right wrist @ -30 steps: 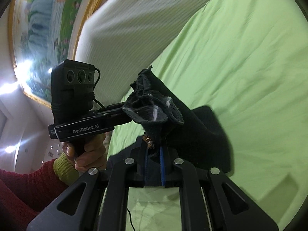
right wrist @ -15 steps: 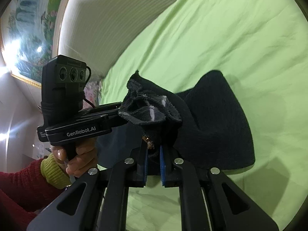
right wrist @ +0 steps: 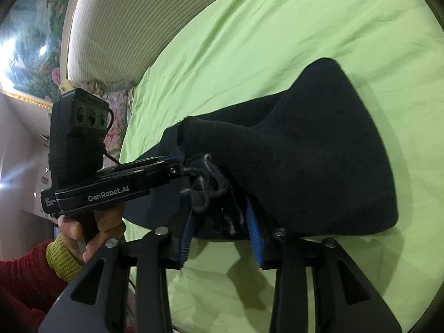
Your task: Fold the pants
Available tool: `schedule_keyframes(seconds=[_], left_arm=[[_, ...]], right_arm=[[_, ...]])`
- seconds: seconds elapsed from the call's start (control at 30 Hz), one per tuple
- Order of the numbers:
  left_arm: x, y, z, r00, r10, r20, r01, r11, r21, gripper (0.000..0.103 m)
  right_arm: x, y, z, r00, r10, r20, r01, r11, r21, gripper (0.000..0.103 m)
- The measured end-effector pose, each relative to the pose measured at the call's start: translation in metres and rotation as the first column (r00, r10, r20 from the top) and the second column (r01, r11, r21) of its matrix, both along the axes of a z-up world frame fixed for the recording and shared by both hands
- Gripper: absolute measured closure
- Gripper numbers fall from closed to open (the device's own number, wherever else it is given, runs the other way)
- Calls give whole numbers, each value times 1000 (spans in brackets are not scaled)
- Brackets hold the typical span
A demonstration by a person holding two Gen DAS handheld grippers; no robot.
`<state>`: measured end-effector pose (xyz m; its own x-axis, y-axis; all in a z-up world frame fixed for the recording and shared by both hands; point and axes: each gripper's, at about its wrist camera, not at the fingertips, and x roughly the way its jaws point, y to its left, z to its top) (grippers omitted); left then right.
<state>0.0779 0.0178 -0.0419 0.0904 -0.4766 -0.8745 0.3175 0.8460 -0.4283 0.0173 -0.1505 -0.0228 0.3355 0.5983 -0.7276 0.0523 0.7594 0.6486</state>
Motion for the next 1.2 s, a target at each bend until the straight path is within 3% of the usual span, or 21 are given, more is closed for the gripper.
schedule_keyframes(seconds=[0.27, 0.37, 0.5, 0.67, 0.8, 1.2], left_arm=[[-27, 55, 11, 980, 197, -8, -197, 980, -35, 82], [-44, 79, 15, 953, 302, -11, -302, 952, -49, 69], [-65, 103, 21, 917, 398, 0, -398, 916, -43, 60], [-93, 135, 27, 858, 514, 0, -513, 857, -38, 55], [-114, 164, 33, 806, 592, 0, -591, 806, -35, 51], [-170, 248, 27, 606, 795, -36, -795, 606, -3, 48]], right_arm=[[-2, 15, 10, 996, 80, 31, -80, 997, -5, 62], [-2, 21, 16, 992, 114, 51, -114, 993, -9, 62], [4, 32, 26, 985, 158, 70, -157, 987, -23, 62], [16, 53, 35, 973, 215, 89, -212, 977, -40, 61], [25, 70, 39, 960, 260, 101, -255, 965, -57, 54], [58, 134, 50, 895, 428, 128, -416, 903, -109, 51]])
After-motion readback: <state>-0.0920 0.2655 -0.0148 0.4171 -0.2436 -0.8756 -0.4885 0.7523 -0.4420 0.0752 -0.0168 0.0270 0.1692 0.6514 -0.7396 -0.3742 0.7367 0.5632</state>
